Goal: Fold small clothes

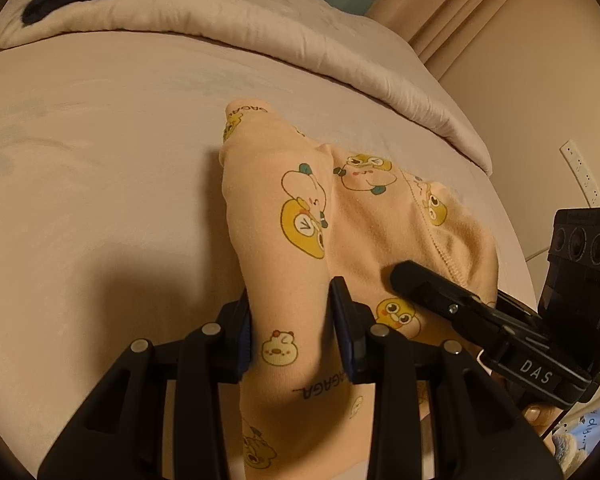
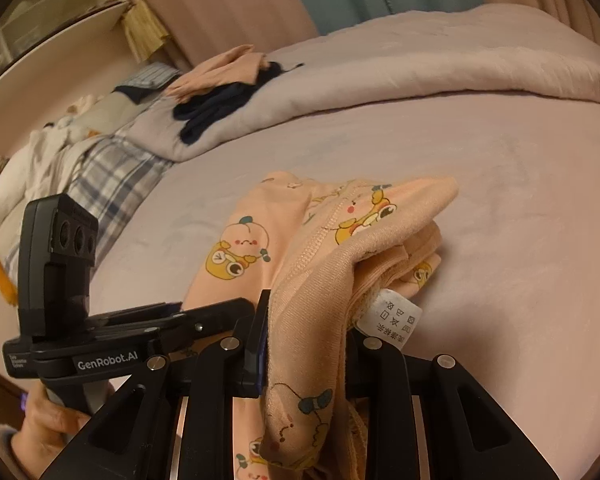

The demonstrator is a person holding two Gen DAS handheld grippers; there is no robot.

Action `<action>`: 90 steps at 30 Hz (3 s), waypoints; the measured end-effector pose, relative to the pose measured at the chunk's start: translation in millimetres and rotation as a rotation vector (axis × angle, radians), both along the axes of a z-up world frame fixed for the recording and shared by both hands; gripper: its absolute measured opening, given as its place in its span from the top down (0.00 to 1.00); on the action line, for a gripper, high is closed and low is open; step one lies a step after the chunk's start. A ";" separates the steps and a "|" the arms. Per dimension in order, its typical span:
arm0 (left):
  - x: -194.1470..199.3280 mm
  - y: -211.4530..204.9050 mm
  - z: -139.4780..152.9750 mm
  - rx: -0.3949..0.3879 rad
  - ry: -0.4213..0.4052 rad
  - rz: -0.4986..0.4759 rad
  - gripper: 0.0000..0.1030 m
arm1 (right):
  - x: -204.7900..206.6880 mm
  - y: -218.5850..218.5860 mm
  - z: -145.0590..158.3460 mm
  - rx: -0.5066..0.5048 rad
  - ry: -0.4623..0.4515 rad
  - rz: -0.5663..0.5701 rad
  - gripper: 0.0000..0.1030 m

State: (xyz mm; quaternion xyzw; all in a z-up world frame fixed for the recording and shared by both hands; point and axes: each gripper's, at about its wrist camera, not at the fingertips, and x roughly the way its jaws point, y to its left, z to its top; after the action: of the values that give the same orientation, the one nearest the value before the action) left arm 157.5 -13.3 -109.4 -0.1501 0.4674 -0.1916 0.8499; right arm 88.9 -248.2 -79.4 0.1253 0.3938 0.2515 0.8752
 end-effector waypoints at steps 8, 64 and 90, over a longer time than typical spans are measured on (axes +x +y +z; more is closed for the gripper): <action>-32.1 32.6 16.2 -0.002 -0.039 0.048 0.68 | -16.4 31.3 15.5 0.000 -0.026 0.055 0.74; -17.9 118.4 -34.7 0.136 0.066 0.148 0.33 | 13.2 48.2 -49.3 0.032 0.245 -0.024 0.58; -58.1 113.6 -36.4 0.207 0.068 0.152 0.26 | -26.4 61.7 -41.0 -0.239 0.142 0.039 0.49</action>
State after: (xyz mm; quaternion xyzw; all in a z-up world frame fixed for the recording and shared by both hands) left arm 99.3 100.3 -145.8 -0.1030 0.5006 -0.0724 0.8565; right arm 62.5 -186.5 -120.4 0.0303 0.4844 0.2102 0.8487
